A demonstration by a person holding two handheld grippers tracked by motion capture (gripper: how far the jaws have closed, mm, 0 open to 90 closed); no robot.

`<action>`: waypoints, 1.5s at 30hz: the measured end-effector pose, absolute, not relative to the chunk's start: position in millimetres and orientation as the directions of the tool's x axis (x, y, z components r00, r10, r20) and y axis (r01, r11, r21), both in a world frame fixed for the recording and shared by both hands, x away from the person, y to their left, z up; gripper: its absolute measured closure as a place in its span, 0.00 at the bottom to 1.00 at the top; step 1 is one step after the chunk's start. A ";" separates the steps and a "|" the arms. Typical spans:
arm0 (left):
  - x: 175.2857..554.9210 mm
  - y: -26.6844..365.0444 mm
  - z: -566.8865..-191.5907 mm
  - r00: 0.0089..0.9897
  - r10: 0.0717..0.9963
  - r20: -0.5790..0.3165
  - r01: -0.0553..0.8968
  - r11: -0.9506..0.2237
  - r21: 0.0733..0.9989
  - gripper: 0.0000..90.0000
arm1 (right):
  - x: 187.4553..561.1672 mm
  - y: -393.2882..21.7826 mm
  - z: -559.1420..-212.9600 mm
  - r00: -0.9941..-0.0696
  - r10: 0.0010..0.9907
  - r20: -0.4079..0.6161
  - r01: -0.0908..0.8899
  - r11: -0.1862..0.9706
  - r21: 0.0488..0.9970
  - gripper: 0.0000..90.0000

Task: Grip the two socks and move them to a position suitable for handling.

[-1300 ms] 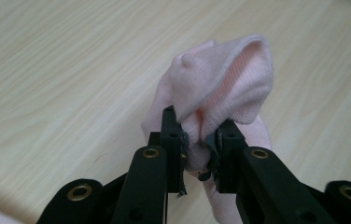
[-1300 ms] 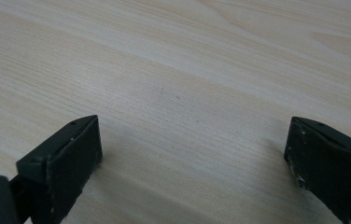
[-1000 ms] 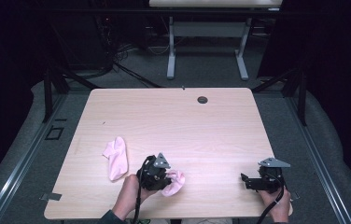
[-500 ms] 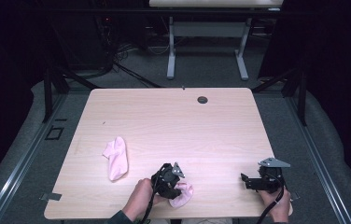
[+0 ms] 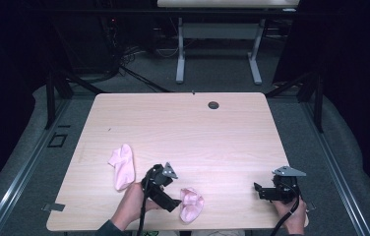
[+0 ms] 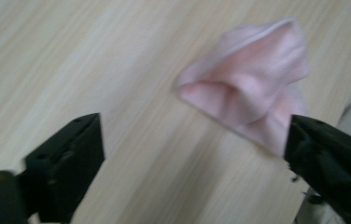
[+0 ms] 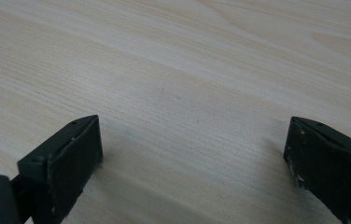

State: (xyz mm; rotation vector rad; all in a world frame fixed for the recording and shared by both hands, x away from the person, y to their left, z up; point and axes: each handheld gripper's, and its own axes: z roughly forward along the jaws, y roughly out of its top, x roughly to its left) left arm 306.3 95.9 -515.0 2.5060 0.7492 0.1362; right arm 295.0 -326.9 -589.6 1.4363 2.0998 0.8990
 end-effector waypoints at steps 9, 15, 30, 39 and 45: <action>349.4 180.8 -506.6 0.724 0.688 -0.041 0.605 -0.607 0.515 0.00 | 294.8 -327.0 -589.4 -0.369 0.929 0.005 0.644 0.252 0.722 0.05; 372.5 213.2 -512.8 0.668 0.744 -0.009 0.653 -0.581 0.485 0.00 | 294.8 -327.1 -589.2 -0.370 0.929 0.003 0.645 0.255 0.721 0.05; 411.9 239.4 -546.4 0.607 0.794 -0.030 0.734 -0.546 0.403 0.27 | 294.9 -327.1 -589.4 -0.370 0.929 0.005 0.644 0.252 0.722 0.05; 409.2 242.8 -554.4 0.597 0.802 -0.022 0.740 -0.541 0.400 0.52 | 294.9 -327.0 -589.4 -0.370 0.929 0.005 0.644 0.252 0.722 0.05; 407.7 246.0 -553.5 0.579 0.815 -0.015 0.748 -0.524 0.408 0.68 | 294.8 -327.0 -589.4 -0.369 0.929 0.005 0.644 0.252 0.723 0.05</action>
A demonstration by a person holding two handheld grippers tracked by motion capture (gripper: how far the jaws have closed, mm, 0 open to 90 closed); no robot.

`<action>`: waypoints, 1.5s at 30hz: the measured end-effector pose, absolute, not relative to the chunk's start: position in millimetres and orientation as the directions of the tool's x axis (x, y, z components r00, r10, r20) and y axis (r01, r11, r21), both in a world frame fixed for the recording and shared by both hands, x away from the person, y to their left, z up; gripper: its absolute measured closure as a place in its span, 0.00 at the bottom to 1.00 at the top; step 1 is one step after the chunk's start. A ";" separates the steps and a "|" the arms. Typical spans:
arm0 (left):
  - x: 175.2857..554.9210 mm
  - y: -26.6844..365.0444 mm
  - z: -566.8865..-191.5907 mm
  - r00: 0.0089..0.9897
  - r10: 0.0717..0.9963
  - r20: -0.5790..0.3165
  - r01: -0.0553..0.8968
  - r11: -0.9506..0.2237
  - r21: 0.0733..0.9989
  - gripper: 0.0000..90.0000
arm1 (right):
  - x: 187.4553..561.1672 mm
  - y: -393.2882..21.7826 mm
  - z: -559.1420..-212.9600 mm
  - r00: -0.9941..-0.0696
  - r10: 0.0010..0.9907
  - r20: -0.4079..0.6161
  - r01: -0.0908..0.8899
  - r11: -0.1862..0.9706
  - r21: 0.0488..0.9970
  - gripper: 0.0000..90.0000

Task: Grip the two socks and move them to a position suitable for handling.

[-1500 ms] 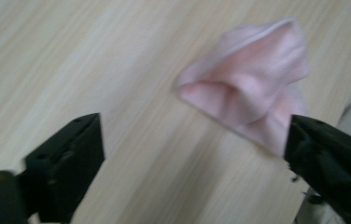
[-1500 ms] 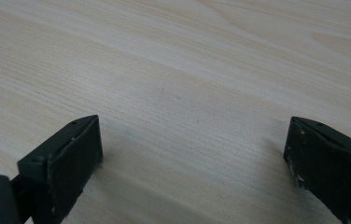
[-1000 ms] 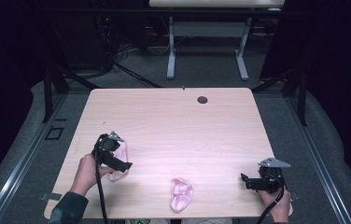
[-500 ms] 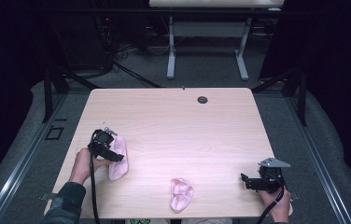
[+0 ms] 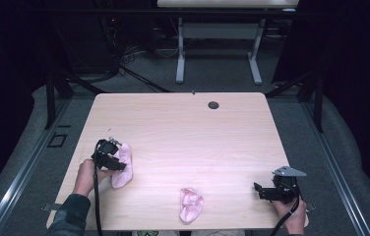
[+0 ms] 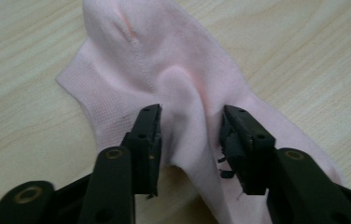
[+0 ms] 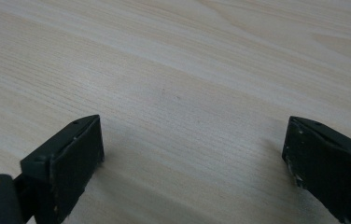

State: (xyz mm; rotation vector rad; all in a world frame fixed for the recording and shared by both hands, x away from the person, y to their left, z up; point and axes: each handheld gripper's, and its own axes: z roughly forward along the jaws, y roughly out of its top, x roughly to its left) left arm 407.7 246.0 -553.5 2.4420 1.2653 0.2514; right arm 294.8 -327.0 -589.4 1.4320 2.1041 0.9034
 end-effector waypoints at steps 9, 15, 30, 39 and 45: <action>400.0 251.0 -553.5 0.542 0.840 -0.035 0.760 -0.472 0.448 0.93 | 294.9 -327.2 -589.3 -0.367 0.930 0.003 0.645 0.252 0.721 0.05; 385.4 241.4 -527.9 0.568 0.823 -0.026 0.718 -0.480 0.505 0.93 | 294.9 -327.2 -589.3 -0.367 0.930 0.003 0.645 0.252 0.721 0.05; 374.8 161.5 -476.2 0.722 0.692 0.006 0.546 -0.574 0.610 0.93 | 294.9 -327.2 -589.4 -0.365 0.931 0.004 0.645 0.250 0.722 0.05; 387.6 112.8 -479.9 0.788 0.615 -0.013 0.491 -0.616 0.616 0.93 | 294.9 -327.3 -589.4 -0.364 0.931 0.005 0.645 0.248 0.723 0.05; 397.1 86.5 -490.5 0.813 0.581 -0.018 0.477 -0.648 0.594 0.93 | 294.9 -327.4 -589.3 -0.365 0.931 0.004 0.645 0.249 0.722 0.05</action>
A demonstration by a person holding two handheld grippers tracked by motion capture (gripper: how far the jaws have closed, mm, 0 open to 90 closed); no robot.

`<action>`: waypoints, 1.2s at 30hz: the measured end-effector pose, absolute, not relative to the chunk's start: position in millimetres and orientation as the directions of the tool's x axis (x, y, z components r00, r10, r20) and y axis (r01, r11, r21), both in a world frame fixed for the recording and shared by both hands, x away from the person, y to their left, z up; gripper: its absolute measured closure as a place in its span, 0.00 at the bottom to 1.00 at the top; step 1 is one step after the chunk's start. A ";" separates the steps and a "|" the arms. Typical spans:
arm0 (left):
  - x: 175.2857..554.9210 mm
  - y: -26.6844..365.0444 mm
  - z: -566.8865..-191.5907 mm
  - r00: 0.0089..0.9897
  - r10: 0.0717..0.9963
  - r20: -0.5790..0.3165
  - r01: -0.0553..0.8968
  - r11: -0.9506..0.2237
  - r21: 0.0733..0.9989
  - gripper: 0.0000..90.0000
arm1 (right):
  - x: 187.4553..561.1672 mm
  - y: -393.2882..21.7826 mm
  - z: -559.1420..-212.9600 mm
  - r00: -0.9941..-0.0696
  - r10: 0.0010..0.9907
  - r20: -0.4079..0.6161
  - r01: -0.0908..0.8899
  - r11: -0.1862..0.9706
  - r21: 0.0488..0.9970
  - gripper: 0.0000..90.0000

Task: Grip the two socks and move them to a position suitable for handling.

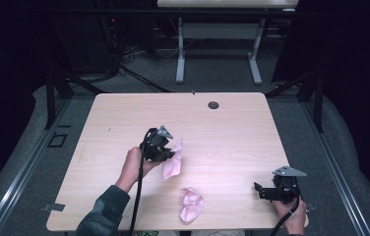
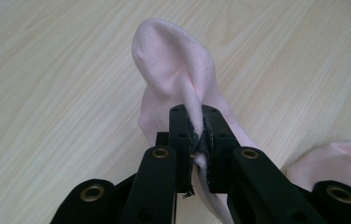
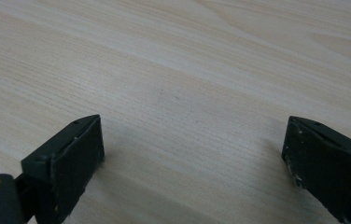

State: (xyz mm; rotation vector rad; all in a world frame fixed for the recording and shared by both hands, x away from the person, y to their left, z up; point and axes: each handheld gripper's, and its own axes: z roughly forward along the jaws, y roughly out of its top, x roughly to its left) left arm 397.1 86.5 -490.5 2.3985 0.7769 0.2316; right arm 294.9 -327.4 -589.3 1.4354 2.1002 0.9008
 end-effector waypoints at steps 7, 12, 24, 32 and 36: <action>413.1 55.5 -523.0 0.822 0.566 -0.067 0.504 -0.668 0.548 0.92 | 294.7 -327.4 -589.2 -0.360 0.933 0.003 0.646 0.248 0.722 0.06; 416.8 49.8 -533.0 0.822 0.564 -0.077 0.509 -0.667 0.544 0.87 | 294.8 -327.5 -589.2 -0.363 0.932 0.004 0.645 0.248 0.723 0.06; 407.5 70.3 -521.6 0.792 0.608 -0.055 0.512 -0.613 0.602 0.30 | 294.4 -327.6 -589.0 -0.366 0.931 0.006 0.643 0.248 0.724 0.08; 383.9 102.8 -514.5 0.758 0.651 -0.018 0.521 -0.590 0.617 0.17 | 298.8 -323.9 -586.8 -0.388 0.921 0.015 0.675 0.273 0.685 0.00; 372.9 120.2 -516.2 0.741 0.671 -0.036 0.552 -0.576 0.603 0.11 | 297.7 -317.9 -582.9 -0.382 0.921 0.074 0.695 0.233 0.681 0.00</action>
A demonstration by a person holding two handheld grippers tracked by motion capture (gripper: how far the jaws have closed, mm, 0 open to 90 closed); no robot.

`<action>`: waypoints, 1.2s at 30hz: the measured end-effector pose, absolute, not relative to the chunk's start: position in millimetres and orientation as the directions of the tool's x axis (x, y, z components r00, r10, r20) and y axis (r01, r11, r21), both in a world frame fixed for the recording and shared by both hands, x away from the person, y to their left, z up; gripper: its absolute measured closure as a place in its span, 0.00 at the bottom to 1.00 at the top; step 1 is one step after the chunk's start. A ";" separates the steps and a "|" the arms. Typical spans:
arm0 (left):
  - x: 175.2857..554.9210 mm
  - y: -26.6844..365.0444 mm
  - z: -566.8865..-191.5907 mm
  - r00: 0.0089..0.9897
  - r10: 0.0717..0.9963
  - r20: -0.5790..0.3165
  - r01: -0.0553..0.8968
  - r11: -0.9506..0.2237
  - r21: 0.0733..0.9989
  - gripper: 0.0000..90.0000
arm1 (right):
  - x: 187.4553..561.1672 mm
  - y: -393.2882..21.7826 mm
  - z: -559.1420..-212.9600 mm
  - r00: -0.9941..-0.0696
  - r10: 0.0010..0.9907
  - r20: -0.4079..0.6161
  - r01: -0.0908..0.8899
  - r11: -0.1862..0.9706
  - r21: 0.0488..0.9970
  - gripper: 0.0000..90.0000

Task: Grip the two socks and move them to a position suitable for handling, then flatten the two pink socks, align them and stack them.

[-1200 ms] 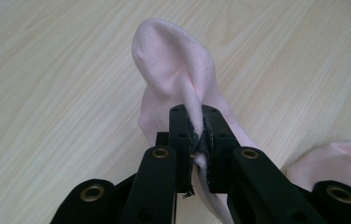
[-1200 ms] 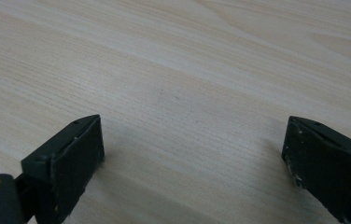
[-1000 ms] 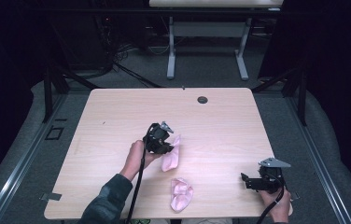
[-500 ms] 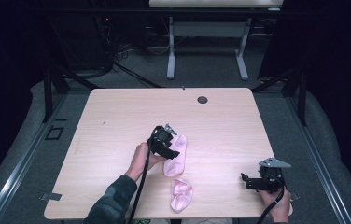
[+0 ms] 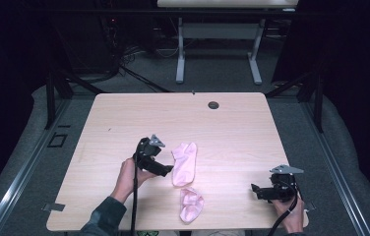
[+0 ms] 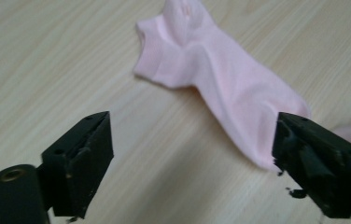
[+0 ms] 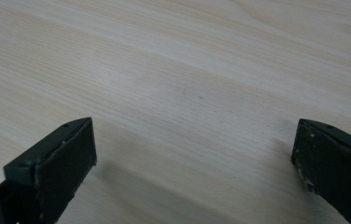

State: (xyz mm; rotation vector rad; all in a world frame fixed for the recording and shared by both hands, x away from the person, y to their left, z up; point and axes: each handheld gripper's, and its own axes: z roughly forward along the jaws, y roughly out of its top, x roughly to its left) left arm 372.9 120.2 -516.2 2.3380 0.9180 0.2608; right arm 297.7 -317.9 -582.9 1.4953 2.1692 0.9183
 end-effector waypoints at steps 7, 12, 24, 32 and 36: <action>355.0 142.0 -523.6 0.717 0.694 -0.066 0.573 -0.533 0.622 0.01 | 287.0 -279.0 -553.2 -0.467 0.878 0.109 0.667 0.268 0.696 0.00; 344.4 152.2 -529.5 0.699 0.708 -0.098 0.597 -0.503 0.624 0.00 | 278.4 -238.8 -534.0 -0.553 0.826 0.106 0.643 0.343 0.684 0.00; 325.4 161.0 -543.4 0.679 0.724 -0.121 0.632 -0.493 0.598 0.00 | 275.6 -176.8 -519.3 -0.680 0.726 0.105 0.603 0.471 0.644 0.12; 317.2 160.6 -550.4 0.671 0.731 -0.123 0.640 -0.488 0.594 0.00 | 274.5 -144.5 -514.8 -0.730 0.675 0.107 0.576 0.524 0.628 0.37; 313.8 158.4 -553.0 0.677 0.726 -0.125 0.636 -0.490 0.597 0.00 | 276.3 -132.1 -516.6 -0.740 0.662 0.122 0.582 0.537 0.611 0.48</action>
